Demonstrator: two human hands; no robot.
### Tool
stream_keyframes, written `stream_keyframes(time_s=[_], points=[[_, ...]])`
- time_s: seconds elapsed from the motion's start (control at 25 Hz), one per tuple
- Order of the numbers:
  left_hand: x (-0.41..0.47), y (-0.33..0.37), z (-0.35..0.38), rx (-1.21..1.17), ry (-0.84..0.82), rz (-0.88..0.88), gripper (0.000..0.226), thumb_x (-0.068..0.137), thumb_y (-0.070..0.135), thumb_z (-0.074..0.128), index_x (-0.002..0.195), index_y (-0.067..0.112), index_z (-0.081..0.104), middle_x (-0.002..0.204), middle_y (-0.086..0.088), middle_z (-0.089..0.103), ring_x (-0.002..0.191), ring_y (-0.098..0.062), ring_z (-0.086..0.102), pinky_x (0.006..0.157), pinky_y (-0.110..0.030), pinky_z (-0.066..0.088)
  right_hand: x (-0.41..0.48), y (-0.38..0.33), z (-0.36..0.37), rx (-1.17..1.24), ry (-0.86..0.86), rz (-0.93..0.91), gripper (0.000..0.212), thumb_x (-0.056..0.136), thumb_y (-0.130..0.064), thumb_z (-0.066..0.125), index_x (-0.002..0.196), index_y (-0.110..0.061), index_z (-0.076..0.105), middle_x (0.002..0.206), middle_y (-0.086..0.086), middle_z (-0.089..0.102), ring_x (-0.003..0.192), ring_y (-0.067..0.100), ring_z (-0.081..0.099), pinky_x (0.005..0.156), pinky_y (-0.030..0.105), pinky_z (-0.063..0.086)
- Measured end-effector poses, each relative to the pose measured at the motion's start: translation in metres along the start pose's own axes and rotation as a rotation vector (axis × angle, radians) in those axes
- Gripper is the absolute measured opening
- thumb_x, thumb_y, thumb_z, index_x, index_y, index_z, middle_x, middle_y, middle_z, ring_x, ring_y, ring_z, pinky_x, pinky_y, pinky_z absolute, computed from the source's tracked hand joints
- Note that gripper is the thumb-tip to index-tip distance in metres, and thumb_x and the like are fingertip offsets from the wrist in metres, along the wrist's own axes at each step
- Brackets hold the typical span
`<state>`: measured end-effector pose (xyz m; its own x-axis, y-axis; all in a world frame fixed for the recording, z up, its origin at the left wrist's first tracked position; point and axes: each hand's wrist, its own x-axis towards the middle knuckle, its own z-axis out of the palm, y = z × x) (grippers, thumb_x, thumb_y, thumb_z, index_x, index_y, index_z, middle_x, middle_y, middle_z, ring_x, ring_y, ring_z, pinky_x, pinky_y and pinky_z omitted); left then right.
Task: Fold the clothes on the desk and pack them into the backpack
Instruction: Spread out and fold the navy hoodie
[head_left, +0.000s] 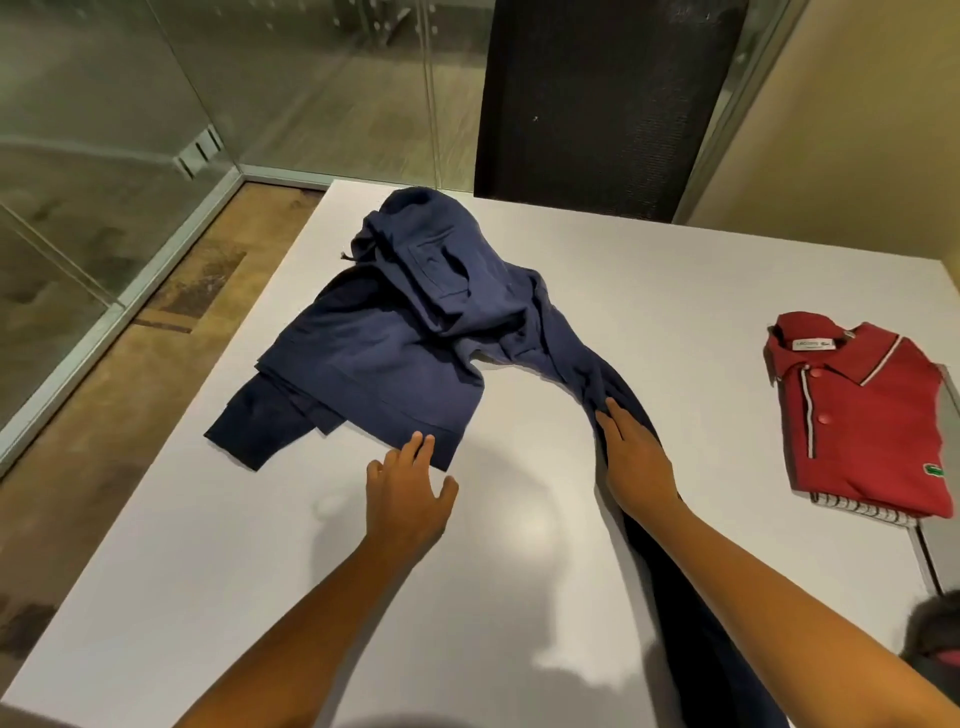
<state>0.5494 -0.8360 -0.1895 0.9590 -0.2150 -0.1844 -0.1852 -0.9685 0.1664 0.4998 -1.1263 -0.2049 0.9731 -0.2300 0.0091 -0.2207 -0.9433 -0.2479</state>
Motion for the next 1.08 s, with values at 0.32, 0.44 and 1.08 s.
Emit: stream_keyframes(time_s=[0.32,0.44,1.08], points=[[-0.101,-0.012,0.025,-0.121,0.011,0.133,0.06,0.083,0.051,0.054,0.135,0.022,0.054,0.138,0.002,0.056,0.116,-0.02,0.059,0.099,-0.042,0.042,-0.097,0.012,0.003,0.017,0.22,0.119,0.045,0.057,0.02,0.078,0.1,0.009,0.069,0.1,0.025,0.07,0.086,0.039,0.07,0.073,0.045,0.057],[-0.125,-0.027,0.031,-0.171,0.123,0.181,0.047,0.079,0.045,0.059,0.116,0.018,0.069,0.118,0.0,0.069,0.101,-0.021,0.067,0.089,-0.044,0.048,-0.134,0.015,0.0,-0.03,0.241,0.178,0.034,0.058,0.018,0.078,0.087,0.004,0.068,0.075,0.017,0.067,0.062,0.033,0.063,0.054,0.038,0.052],[-0.098,-0.053,0.019,-0.054,0.001,-0.022,0.041,0.103,0.029,0.036,0.144,0.032,0.038,0.159,0.005,0.024,0.147,-0.024,0.02,0.115,-0.056,0.011,-0.138,0.0,-0.004,-0.039,-0.021,0.013,0.072,0.075,0.001,0.072,0.142,-0.014,0.049,0.147,0.016,0.044,0.116,0.043,0.055,0.071,0.046,0.057]])
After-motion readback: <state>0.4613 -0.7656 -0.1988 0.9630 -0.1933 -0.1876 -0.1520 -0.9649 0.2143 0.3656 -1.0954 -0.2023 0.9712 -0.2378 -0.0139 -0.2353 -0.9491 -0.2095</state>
